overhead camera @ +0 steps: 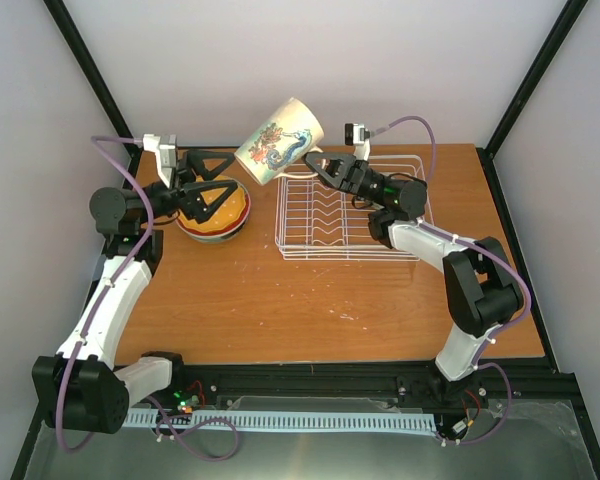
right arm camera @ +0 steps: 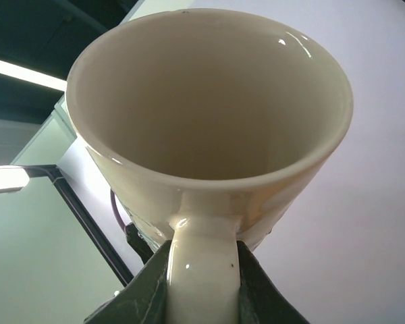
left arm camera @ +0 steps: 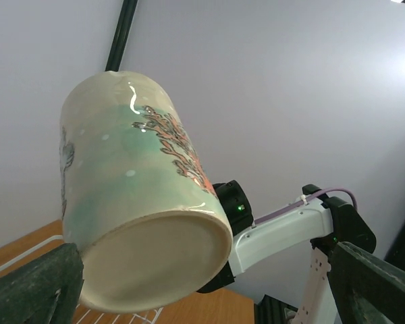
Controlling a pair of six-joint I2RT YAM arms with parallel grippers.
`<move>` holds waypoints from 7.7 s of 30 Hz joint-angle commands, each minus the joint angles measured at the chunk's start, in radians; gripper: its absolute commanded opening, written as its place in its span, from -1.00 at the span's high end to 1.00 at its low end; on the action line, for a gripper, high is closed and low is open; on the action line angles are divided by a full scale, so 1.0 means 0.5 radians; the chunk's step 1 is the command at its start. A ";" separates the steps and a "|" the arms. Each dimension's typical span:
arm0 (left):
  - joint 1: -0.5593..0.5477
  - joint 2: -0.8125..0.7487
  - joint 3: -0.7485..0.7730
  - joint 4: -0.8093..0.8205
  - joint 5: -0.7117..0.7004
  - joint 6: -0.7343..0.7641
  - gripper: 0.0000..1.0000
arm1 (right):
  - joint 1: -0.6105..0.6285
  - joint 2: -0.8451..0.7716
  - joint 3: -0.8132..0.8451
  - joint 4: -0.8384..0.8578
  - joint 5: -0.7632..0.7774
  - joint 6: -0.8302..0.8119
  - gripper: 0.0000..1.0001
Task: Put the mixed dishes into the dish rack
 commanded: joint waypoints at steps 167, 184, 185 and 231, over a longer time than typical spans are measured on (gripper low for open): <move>-1.139 1.986 2.837 -3.530 -1.154 1.695 0.99 | -0.534 -1.219 -0.776 -2.360 0.871 -2.335 0.26; -1.220 2.131 2.826 -3.511 -1.110 1.694 0.99 | -0.585 -1.285 -0.751 -2.945 0.966 -2.555 0.19; -1.224 2.136 2.825 -3.508 -1.108 1.695 0.99 | -0.587 -1.277 -0.749 -2.975 0.976 -2.564 0.18; -1.467 2.472 3.085 -3.496 -1.563 1.732 0.99 | -0.643 -1.510 -0.722 -3.259 1.541 -2.579 0.15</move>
